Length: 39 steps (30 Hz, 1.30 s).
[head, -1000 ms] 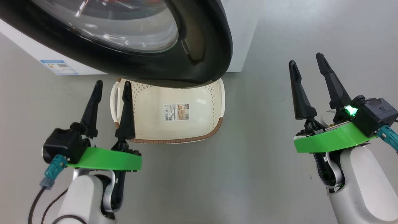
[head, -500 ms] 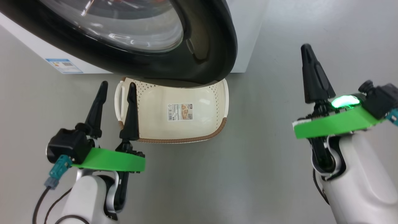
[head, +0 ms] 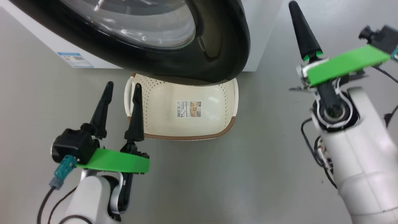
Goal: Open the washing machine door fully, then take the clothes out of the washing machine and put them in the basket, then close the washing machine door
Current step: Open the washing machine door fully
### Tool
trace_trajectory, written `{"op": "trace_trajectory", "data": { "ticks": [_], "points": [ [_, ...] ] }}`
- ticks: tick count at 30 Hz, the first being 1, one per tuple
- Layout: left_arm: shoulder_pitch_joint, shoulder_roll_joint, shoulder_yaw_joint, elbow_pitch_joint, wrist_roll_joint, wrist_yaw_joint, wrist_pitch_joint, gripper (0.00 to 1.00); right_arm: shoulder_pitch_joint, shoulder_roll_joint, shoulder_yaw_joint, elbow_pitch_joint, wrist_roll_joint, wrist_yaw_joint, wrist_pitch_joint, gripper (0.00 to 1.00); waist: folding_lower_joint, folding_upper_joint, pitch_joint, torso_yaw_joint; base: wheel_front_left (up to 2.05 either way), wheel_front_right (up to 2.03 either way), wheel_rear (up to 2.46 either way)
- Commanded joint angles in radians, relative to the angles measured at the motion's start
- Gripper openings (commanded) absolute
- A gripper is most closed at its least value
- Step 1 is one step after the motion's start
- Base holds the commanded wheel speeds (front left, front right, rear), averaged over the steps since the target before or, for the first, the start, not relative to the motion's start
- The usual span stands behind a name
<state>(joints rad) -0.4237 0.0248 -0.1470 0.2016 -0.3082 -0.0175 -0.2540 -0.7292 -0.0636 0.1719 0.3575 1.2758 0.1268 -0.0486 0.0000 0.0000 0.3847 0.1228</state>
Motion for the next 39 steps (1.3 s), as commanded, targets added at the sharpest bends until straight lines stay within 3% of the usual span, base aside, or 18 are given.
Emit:
{"op": "trace_trajectory", "data": {
  "ticks": [1, 11, 16, 21, 27, 39],
  "points": [
    [0.004, 0.025, 0.024, -0.029, -0.002, 0.005, -0.008, 1.0, -0.032, 0.013, 0.008, -0.012, 0.047, 0.004, 0.03, 0.0, 0.0, 0.0, 0.006, 0.006, 0.0, 0.0, 0.0],
    [-0.003, 0.025, 0.013, -0.032, -0.004, 0.008, -0.008, 1.0, -0.198, 0.012, -0.065, 0.163, 0.382, 0.004, 0.327, 0.0, 0.0, 0.0, 0.027, 0.025, 0.0, 0.0, 0.0],
    [-0.009, 0.025, 0.013, -0.033, -0.001, 0.009, -0.008, 1.0, -0.273, 0.01, -0.059, 0.273, 0.484, 0.004, 0.509, 0.0, 0.0, 0.0, 0.038, 0.026, 0.0, 0.0, 0.0],
    [-0.016, 0.025, 0.01, -0.033, 0.0, 0.008, -0.008, 1.0, -0.336, 0.008, -0.053, 0.363, 0.536, 0.004, 0.617, 0.0, 0.0, 0.0, 0.049, 0.026, 0.0, 0.0, 0.0],
    [-0.03, 0.025, 0.002, -0.03, -0.007, 0.007, -0.008, 1.0, -0.39, 0.002, -0.043, 0.439, 0.539, 0.004, 0.663, 0.0, 0.0, 0.0, 0.063, 0.031, 0.0, 0.0, 0.0],
    [-0.036, 0.025, 0.01, -0.026, -0.005, 0.006, -0.008, 1.0, -0.39, 0.009, -0.014, 0.422, 0.55, 0.004, 0.747, 0.0, 0.0, 0.0, 0.071, 0.029, 0.0, 0.0, 0.0]
  ]
}}
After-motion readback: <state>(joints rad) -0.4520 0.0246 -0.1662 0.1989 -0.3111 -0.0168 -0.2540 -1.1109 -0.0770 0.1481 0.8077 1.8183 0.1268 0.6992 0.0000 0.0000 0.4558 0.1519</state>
